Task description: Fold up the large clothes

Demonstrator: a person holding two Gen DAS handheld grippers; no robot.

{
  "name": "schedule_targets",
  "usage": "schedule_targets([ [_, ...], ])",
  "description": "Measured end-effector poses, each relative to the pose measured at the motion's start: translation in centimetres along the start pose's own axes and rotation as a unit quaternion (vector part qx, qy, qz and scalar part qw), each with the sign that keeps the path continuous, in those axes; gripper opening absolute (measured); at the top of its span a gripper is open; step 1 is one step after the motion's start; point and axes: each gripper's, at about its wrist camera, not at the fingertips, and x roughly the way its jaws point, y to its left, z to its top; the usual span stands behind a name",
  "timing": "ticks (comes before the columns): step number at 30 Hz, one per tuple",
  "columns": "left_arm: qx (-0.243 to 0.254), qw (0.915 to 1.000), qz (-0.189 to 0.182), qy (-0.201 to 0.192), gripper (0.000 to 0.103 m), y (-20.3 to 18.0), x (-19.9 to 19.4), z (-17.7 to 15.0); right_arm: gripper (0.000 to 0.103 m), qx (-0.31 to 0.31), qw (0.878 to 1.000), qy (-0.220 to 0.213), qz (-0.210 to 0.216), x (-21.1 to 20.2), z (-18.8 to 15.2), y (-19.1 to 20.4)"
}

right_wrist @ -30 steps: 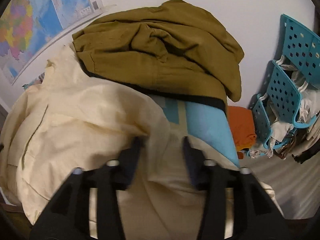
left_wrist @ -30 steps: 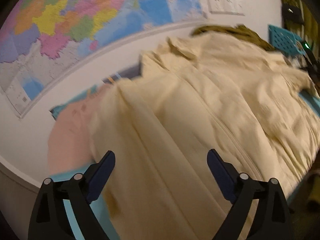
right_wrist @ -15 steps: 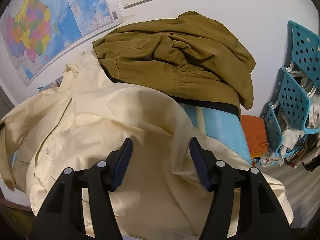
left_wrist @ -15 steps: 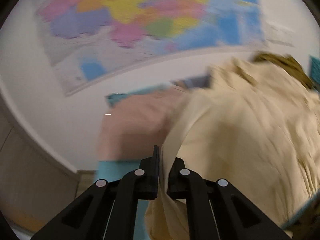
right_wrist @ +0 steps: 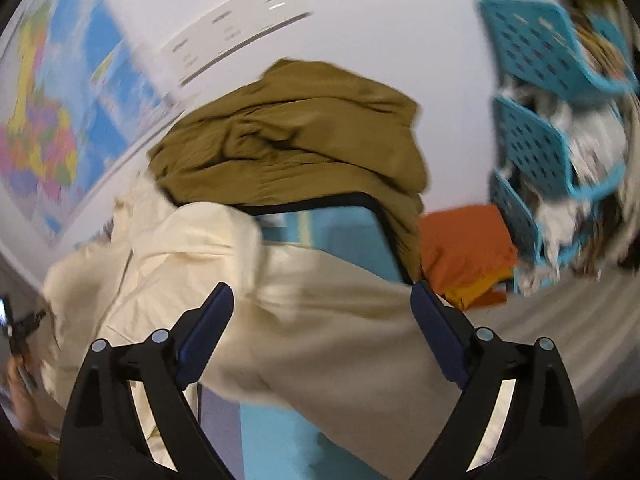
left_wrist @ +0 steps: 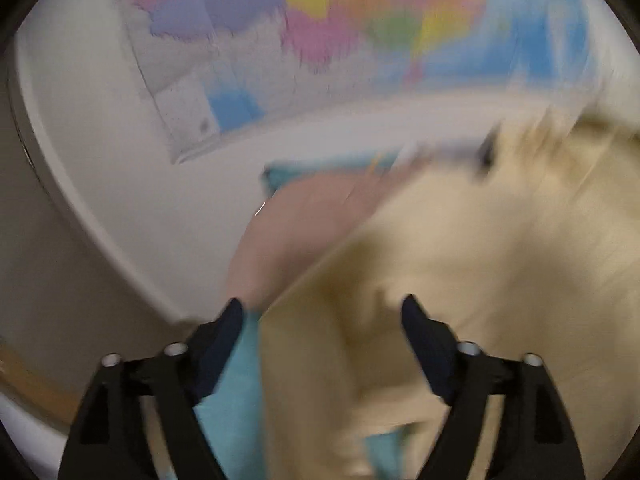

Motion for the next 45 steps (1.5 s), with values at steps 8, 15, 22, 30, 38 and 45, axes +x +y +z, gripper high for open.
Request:
schedule_targets([
  [8,0.056,0.9903,-0.099,-0.080,0.085,-6.0,-5.2,1.6,0.095,-0.006,0.996,-0.034,-0.078,-3.2,-3.7,-1.1],
  [15,0.131,0.9715,-0.187,-0.064,0.086,-15.6,-3.1,1.8,0.076,0.151,0.987,0.001,0.056,-0.1,-4.6,-8.0],
  [22,0.173,0.9519,-0.253,-0.018,0.086,-22.2,-0.9,1.2,0.008,0.056,0.989,-0.083,0.110,-6.9,0.1,-2.5],
  [30,0.175,0.9253,-0.337,-0.006,0.086,-27.3,-0.4,2.5,0.007,-0.146,0.963,-0.159,0.163,-18.1,6.6,13.7],
  [38,0.107,0.9145,-0.390,-0.001,0.086,-24.2,0.5,3.6,0.008,-0.322,0.917,-0.040,0.232,-12.3,5.1,32.8],
  [45,0.014,0.9359,-0.352,-0.002,0.086,-14.3,2.7,3.0,0.009,-0.385,0.883,0.092,0.254,-0.7,0.9,43.4],
])
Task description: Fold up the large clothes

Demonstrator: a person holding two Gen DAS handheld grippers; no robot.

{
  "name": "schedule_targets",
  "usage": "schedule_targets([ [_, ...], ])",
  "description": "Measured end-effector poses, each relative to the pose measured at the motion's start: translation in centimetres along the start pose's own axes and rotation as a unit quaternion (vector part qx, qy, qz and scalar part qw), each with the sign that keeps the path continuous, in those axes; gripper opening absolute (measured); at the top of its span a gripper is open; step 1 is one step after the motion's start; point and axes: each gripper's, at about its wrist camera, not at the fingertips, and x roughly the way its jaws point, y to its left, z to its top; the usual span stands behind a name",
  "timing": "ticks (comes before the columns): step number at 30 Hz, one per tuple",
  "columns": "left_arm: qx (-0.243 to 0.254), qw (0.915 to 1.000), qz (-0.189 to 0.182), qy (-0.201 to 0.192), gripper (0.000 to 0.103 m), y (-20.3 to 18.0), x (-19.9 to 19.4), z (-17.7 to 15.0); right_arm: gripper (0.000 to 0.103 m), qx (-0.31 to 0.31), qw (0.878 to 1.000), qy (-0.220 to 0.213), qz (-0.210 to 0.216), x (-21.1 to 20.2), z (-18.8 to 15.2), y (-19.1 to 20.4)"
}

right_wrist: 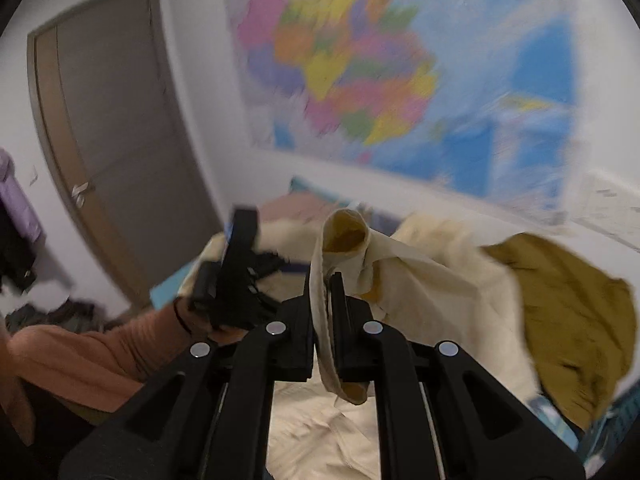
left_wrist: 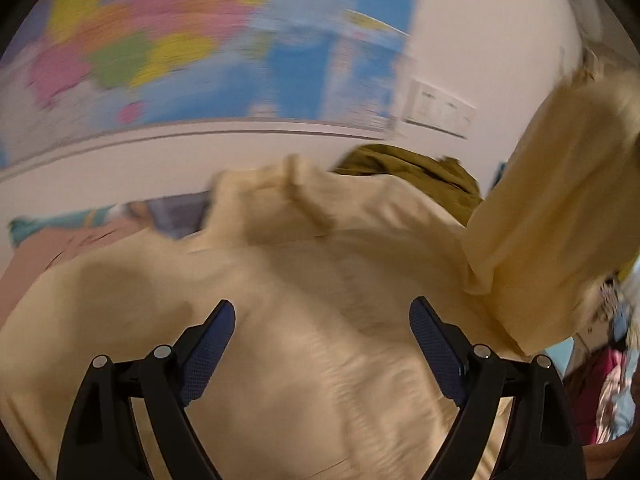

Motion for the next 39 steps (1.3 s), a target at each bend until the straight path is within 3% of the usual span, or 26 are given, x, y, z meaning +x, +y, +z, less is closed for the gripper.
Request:
schedule_targets([
  [2,-0.014,0.9999,0.010,-0.002,0.086,2.0,-1.1,-0.9,0.020,0.004,0.999,0.042,0.021,3.8,0.1,0.0],
  [3,-0.020,0.9998,0.010,0.000,0.086,2.8,-1.4,-1.1,0.038,0.007,0.998,0.060,0.024,5.6,0.0,0.0],
  [5,-0.030,0.9994,0.007,0.014,0.086,3.8,-1.5,-1.9,0.058,0.008,0.997,0.075,0.027,7.2,-0.2,-0.1],
  [7,-0.032,0.9989,0.014,0.032,0.086,4.3,-1.0,-2.4,0.056,0.001,0.998,0.066,0.012,6.9,-0.2,-0.8],
  [10,-0.033,0.9981,-0.009,0.051,0.086,4.6,-0.1,-3.1,0.059,0.040,0.999,0.030,-0.005,4.5,-0.5,-4.6],
  [14,-0.023,0.9975,-0.020,0.064,0.089,4.6,1.1,-3.4,0.060,0.076,0.990,0.013,-0.121,2.5,-2.1,-11.3],
  [16,-0.019,0.9956,-0.022,0.089,0.092,4.5,2.2,-3.4,0.060,0.105,0.979,0.039,-0.170,2.6,-4.1,-14.9],
  [20,0.023,0.9875,0.021,0.155,0.090,3.4,6.3,-3.5,0.060,0.162,0.960,0.104,-0.204,5.0,-8.2,-21.1],
  [22,0.048,0.9822,0.042,0.177,0.084,2.8,7.9,-4.0,0.061,0.170,0.957,0.121,-0.201,6.5,-9.5,-23.0],
  [24,0.070,0.9769,0.063,0.192,0.059,2.6,9.0,-4.4,0.059,0.169,0.956,0.133,-0.198,7.8,-9.9,-23.8],
  [25,0.074,0.9761,0.059,0.196,0.056,2.7,9.3,-4.6,0.059,0.164,0.956,0.135,-0.204,8.3,-9.8,-23.9],
  [27,0.084,0.9756,0.077,0.187,0.035,2.9,9.2,-4.6,0.053,0.159,0.957,0.145,-0.197,9.3,-9.7,-24.8],
  [28,0.083,0.9753,0.080,0.188,0.034,3.1,9.0,-4.7,0.039,0.158,0.957,0.149,-0.192,9.5,-9.5,-24.6],
  [29,0.075,0.9772,0.076,0.184,0.031,3.5,8.6,-4.6,0.007,0.155,0.957,0.154,-0.190,9.4,-9.3,-24.7],
  [31,0.075,0.9782,0.082,0.176,0.029,3.8,8.0,-4.4,0.006,0.130,0.958,0.134,-0.218,7.7,-8.2,-24.1],
  [33,0.074,0.9798,0.092,0.161,0.027,4.1,7.3,-4.0,0.004,0.151,0.959,0.094,-0.219,5.3,-7.6,-24.2],
  [35,0.074,0.9817,0.106,0.140,0.027,4.5,6.5,-3.3,0.004,0.153,0.956,0.080,-0.235,4.5,-7.7,-24.5],
  [37,0.081,0.9832,0.105,0.126,0.033,4.6,6.3,-2.9,0.005,0.158,0.949,0.098,-0.256,5.7,-8.6,-25.1],
  [39,0.086,0.9809,0.111,0.135,0.048,5.2,6.9,-2.6,0.005,0.170,0.943,0.113,-0.262,7.3,-9.7,-25.9],
])
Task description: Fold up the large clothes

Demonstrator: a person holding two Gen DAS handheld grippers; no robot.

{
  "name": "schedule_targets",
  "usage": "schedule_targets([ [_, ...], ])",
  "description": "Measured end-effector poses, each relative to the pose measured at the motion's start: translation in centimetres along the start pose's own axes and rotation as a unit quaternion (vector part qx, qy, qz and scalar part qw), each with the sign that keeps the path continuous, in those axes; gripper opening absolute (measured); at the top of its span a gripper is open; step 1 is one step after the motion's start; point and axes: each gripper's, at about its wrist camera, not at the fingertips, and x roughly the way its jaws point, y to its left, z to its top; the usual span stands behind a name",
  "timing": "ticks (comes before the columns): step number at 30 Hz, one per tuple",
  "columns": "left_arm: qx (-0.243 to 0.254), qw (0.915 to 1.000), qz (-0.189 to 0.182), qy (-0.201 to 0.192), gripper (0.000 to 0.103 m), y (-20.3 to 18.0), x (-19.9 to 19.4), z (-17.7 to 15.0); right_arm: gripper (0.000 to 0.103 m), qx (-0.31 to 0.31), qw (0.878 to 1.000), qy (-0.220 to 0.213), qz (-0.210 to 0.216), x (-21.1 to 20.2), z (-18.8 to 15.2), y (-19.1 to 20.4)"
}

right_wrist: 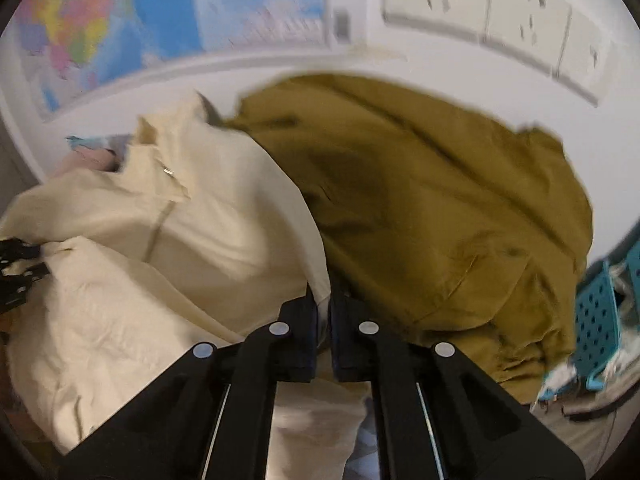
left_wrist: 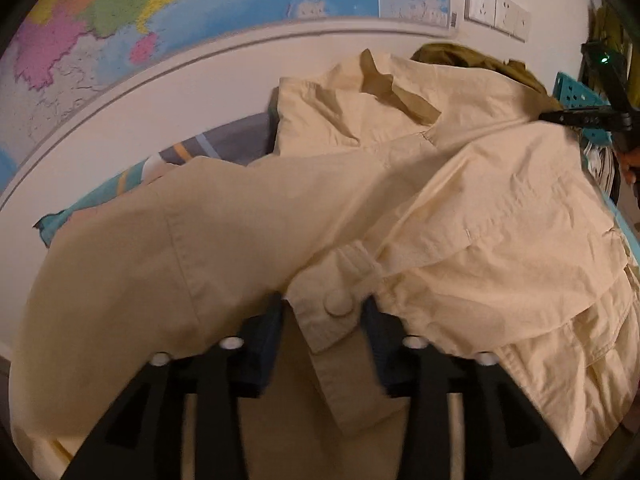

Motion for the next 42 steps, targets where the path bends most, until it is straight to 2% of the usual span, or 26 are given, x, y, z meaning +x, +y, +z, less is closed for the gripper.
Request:
schedule_targets([
  [2,-0.002,0.9998,0.008,0.016,0.049,0.2,1.0,0.2,0.008,0.014,1.000,-0.006,-0.001,0.4,-0.3,0.0],
  [5,-0.009,0.9997,0.013,0.016,0.057,0.3,0.7,0.5,0.018,0.034,0.999,-0.041,-0.003,-1.8,-0.5,0.5],
  [7,-0.010,0.9999,0.007,-0.005,0.063,0.5,-0.9,0.3,0.037,0.015,0.995,-0.093,-0.025,-4.9,-1.0,2.2],
  [8,-0.012,0.9997,0.008,-0.021,0.069,0.7,-2.1,0.1,0.052,0.005,0.993,-0.114,-0.022,-6.2,-1.2,3.2],
  [9,-0.013,0.9993,0.011,-0.033,0.071,1.0,-3.1,-0.1,0.053,-0.013,0.991,-0.131,-0.005,-7.5,-1.4,4.7],
  [12,-0.024,0.9966,0.025,-0.074,0.071,2.1,-6.9,-1.1,0.053,-0.070,0.986,-0.136,0.060,-8.3,-2.0,9.4],
  [15,-0.040,0.9912,0.064,-0.109,0.076,3.6,-10.0,-2.1,0.051,-0.141,0.973,-0.096,0.152,-6.3,-3.0,15.7],
  [17,-0.056,0.9876,0.090,-0.116,0.077,4.7,-11.4,-2.9,0.050,-0.171,0.966,-0.071,0.179,-4.6,-3.6,18.6],
  [21,-0.089,0.9811,0.137,-0.104,0.077,7.3,-12.9,-4.9,0.050,-0.197,0.957,-0.008,0.210,0.3,-4.3,22.7],
  [24,-0.098,0.9789,0.159,-0.083,0.077,8.7,-12.8,-6.3,0.050,-0.208,0.958,0.030,0.195,3.0,-5.1,23.8],
  [26,-0.099,0.9784,0.167,-0.070,0.077,9.5,-12.5,-7.2,0.050,-0.188,0.962,0.029,0.197,3.2,-4.7,23.4],
  [28,-0.100,0.9790,0.170,-0.052,0.077,10.3,-12.3,-8.2,0.050,-0.170,0.963,0.013,0.207,1.5,-4.6,22.9],
  [29,-0.099,0.9792,0.171,-0.044,0.077,10.5,-12.1,-8.6,0.053,-0.173,0.960,-0.004,0.218,0.0,-4.6,23.2],
  [30,-0.100,0.9795,0.170,-0.041,0.077,10.8,-12.0,-8.9,0.055,-0.182,0.952,-0.020,0.247,-1.5,-4.7,23.8],
  [32,-0.106,0.9796,0.166,-0.037,0.077,11.3,-12.0,-9.1,0.060,-0.200,0.931,-0.023,0.304,-3.3,-5.3,25.6],
  [33,-0.109,0.9797,0.163,-0.040,0.076,11.5,-12.1,-9.2,0.061,-0.221,0.913,-0.021,0.342,-4.2,-6.0,27.7],
  [34,-0.112,0.9800,0.158,-0.044,0.076,11.7,-12.3,-9.1,0.061,-0.235,0.901,-0.016,0.364,-4.6,-6.5,29.2],
  [35,-0.114,0.9804,0.153,-0.050,0.076,11.7,-12.5,-9.1,0.065,-0.250,0.882,-0.001,0.398,-4.7,-7.3,31.5],
  [37,-0.113,0.9811,0.146,-0.057,0.076,11.4,-12.7,-9.0,0.069,-0.265,0.856,0.019,0.443,-4.8,-8.7,35.1],
  [38,-0.111,0.9813,0.146,-0.058,0.076,11.2,-12.7,-8.9,0.071,-0.272,0.838,0.032,0.471,-4.7,-9.5,37.3],
  [40,-0.107,0.9819,0.145,-0.059,0.076,10.8,-12.7,-8.7,0.073,-0.272,0.821,0.049,0.499,-4.8,-11.1,40.6],
  [41,-0.106,0.9822,0.143,-0.060,0.076,10.7,-12.6,-8.7,0.075,-0.275,0.816,0.056,0.505,-4.5,-11.8,42.3],
  [42,-0.106,0.9826,0.141,-0.059,0.076,10.6,-12.6,-8.7,0.075,-0.287,0.816,0.057,0.498,-4.2,-12.5,44.0],
])
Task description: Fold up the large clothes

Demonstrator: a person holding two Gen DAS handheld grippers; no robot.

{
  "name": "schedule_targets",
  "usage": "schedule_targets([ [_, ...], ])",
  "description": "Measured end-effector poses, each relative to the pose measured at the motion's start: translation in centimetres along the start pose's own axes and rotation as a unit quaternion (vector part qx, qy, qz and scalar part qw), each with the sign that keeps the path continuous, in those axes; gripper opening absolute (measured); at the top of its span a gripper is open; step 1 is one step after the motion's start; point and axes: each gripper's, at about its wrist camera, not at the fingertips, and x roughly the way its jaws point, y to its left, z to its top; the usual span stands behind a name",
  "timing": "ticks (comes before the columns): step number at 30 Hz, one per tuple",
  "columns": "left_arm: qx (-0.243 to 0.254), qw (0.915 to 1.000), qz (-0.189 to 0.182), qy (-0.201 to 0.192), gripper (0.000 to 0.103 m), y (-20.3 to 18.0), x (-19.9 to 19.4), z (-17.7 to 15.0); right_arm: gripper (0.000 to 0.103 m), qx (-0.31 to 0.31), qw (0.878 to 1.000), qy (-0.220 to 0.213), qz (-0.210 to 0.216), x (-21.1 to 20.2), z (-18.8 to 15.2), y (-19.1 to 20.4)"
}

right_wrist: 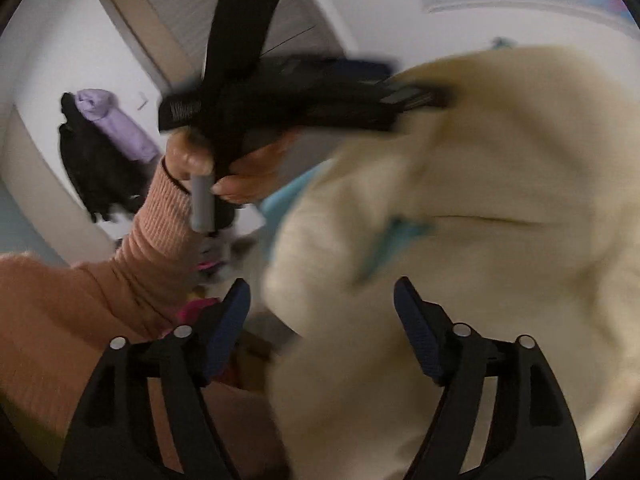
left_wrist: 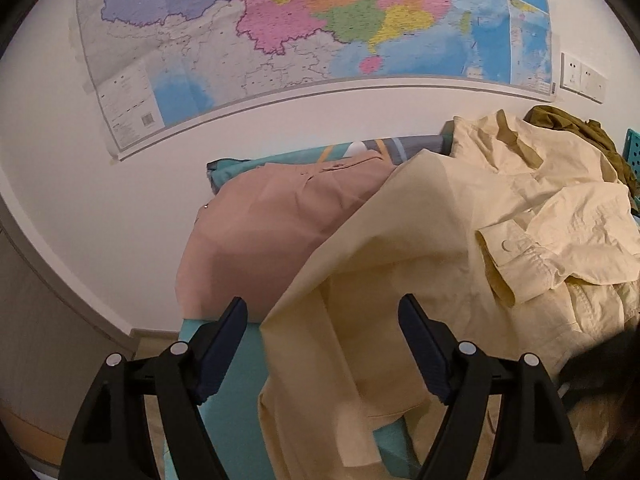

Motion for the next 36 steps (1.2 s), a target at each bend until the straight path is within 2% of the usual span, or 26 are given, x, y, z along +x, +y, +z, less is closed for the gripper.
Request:
schedule_targets([
  [2,-0.002,1.0000,0.002,0.003,0.076,-0.1,0.1,0.1,0.078,-0.011,1.000,0.003,-0.016,2.4,0.5,0.6],
  [4,-0.008,1.0000,0.000,0.002,0.076,0.1,0.1,0.1,0.072,0.003,1.000,0.013,-0.017,3.7,0.7,0.5],
  [5,-0.014,0.9999,-0.005,0.000,0.076,0.3,-0.1,0.1,0.055,0.004,1.000,0.017,-0.008,3.9,0.8,0.5],
  [6,-0.018,0.9998,-0.011,0.000,0.076,0.5,-0.2,0.2,0.025,0.002,1.000,0.019,-0.003,3.7,0.9,0.6],
  [7,-0.022,0.9996,-0.015,-0.001,0.076,0.7,-0.4,0.3,0.014,-0.001,1.000,0.012,0.001,2.9,1.1,0.7],
  [9,-0.036,0.9988,-0.030,-0.010,0.076,1.4,-1.4,0.8,0.007,-0.012,1.000,-0.010,0.015,-0.2,1.9,1.1],
  [11,-0.064,0.9935,-0.087,-0.036,0.076,2.6,-3.5,1.7,0.006,-0.013,0.999,-0.047,0.022,-5.4,2.4,0.8],
  [12,-0.075,0.9890,-0.114,-0.055,0.076,3.1,-4.7,2.1,0.006,-0.011,0.998,-0.061,0.025,-7.4,2.5,0.0],
  [14,-0.103,0.9711,-0.177,-0.122,0.078,4.8,-7.9,3.1,0.005,0.006,0.993,-0.112,0.029,-14.1,2.7,-1.1],
  [16,-0.114,0.9611,-0.192,-0.162,0.080,5.5,-9.9,3.8,0.005,0.020,0.988,-0.153,0.010,-19.0,2.4,-2.0],
  [17,-0.112,0.9611,-0.186,-0.171,0.080,5.4,-10.4,4.1,0.005,0.029,0.985,-0.172,-0.019,-21.9,1.9,-2.6],
  [18,-0.102,0.9642,-0.168,-0.178,0.080,4.8,-10.8,4.4,0.005,0.040,0.980,-0.189,-0.042,-24.5,1.4,-3.2],
  [20,-0.081,0.9714,-0.150,-0.166,0.080,2.9,-10.1,4.8,0.005,0.073,0.970,-0.215,-0.083,-28.9,-0.4,-5.0],
  [24,-0.050,0.9800,-0.161,-0.106,0.080,-0.9,-6.0,5.3,0.005,0.138,0.947,-0.232,-0.174,-34.6,-5.3,-8.1],
  [27,-0.024,0.9854,-0.155,-0.065,0.080,-4.0,-2.6,5.0,0.005,0.210,0.928,-0.216,-0.219,-35.3,-10.0,-11.9],
  [30,0.016,0.9921,-0.122,-0.026,0.080,-6.9,0.9,5.1,0.005,0.285,0.911,-0.188,-0.233,-34.6,-15.3,-16.1],
  [31,0.030,0.9935,-0.109,-0.017,0.080,-7.9,1.9,5.1,0.006,0.302,0.908,-0.184,-0.225,-33.9,-16.5,-16.9],
  [32,0.044,0.9947,-0.092,-0.005,0.080,-8.8,3.0,5.1,0.012,0.320,0.903,-0.180,-0.223,-34.2,-17.9,-18.3],
  [33,0.052,0.9953,-0.082,0.003,0.080,-9.2,3.7,5.1,0.021,0.335,0.894,-0.171,-0.242,-33.8,-19.1,-19.1],
  [34,0.063,0.9959,-0.064,0.012,0.080,-9.9,4.7,5.3,0.026,0.342,0.890,-0.175,-0.247,-33.6,-19.8,-19.0],
  [35,0.070,0.9960,-0.053,0.015,0.080,-10.2,5.3,5.4,0.039,0.345,0.889,-0.184,-0.240,-34.1,-20.2,-18.8],
  [36,0.077,0.9958,-0.046,0.020,0.080,-10.6,6.0,5.7,0.058,0.345,0.888,-0.205,-0.226,-34.5,-20.6,-18.6],
])
